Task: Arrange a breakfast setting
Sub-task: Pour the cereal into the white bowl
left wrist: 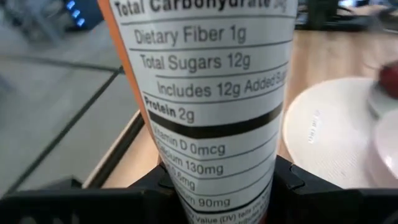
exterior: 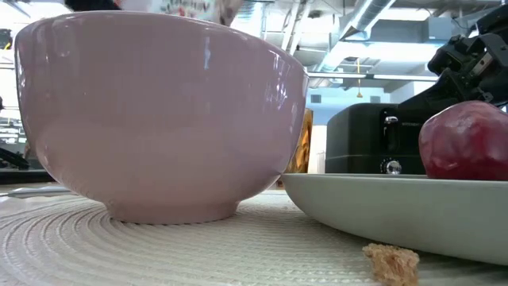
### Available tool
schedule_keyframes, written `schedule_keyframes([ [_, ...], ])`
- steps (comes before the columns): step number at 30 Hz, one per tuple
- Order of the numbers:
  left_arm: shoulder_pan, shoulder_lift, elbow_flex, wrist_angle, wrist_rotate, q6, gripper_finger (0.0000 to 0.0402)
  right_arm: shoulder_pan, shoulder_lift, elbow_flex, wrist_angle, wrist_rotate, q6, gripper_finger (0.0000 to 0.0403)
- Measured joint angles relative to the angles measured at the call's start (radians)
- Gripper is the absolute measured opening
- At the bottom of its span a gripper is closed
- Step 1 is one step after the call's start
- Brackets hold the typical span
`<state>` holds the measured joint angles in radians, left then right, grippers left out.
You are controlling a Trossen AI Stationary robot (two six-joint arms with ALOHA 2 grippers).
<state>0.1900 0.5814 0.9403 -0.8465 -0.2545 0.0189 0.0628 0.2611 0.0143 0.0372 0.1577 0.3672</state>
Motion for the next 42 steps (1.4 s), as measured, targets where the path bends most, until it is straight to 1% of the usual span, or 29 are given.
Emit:
schedule_keyframes([
  [6, 0.001, 0.031, 0.102, -0.047, 0.063, 0.195, 0.0108, 0.000, 0.000, 0.000, 0.000, 0.000, 0.000, 0.0031],
  [9, 0.000, 0.058, 0.152, -0.056, 0.078, 0.273, 0.0108, 0.000, 0.000, 0.000, 0.000, 0.000, 0.000, 0.0031],
  [16, 0.000, 0.147, 0.255, -0.172, 0.064, 0.511, 0.0108, 0.000, 0.000, 0.000, 0.000, 0.000, 0.000, 0.0031],
  [20, -0.005, 0.199, 0.307, -0.218, 0.055, 0.563, 0.0108, 0.000, 0.000, 0.000, 0.000, 0.000, 0.000, 0.0031],
  [24, -0.046, 0.233, 0.355, -0.220, 0.085, 0.581, 0.0108, 0.000, 0.000, 0.000, 0.000, 0.000, 0.000, 0.0031],
  [27, -0.092, 0.257, 0.387, -0.241, 0.087, 0.668, 0.0108, 0.000, 0.000, 0.000, 0.000, 0.000, 0.000, 0.0031],
  [32, -0.168, 0.286, 0.428, -0.245, 0.021, 0.801, 0.0108, 0.000, 0.000, 0.000, 0.000, 0.000, 0.000, 0.0031],
  [35, -0.208, 0.308, 0.442, -0.274, -0.010, 0.875, 0.0108, 0.000, 0.000, 0.000, 0.000, 0.000, 0.000, 0.0031],
  [39, -0.257, 0.335, 0.443, -0.282, -0.021, 0.884, 0.0108, 0.000, 0.000, 0.000, 0.000, 0.000, 0.000, 0.0031],
  [42, -0.293, 0.361, 0.444, -0.339, -0.031, 0.882, 0.0108, 0.000, 0.000, 0.000, 0.000, 0.000, 0.000, 0.0031],
])
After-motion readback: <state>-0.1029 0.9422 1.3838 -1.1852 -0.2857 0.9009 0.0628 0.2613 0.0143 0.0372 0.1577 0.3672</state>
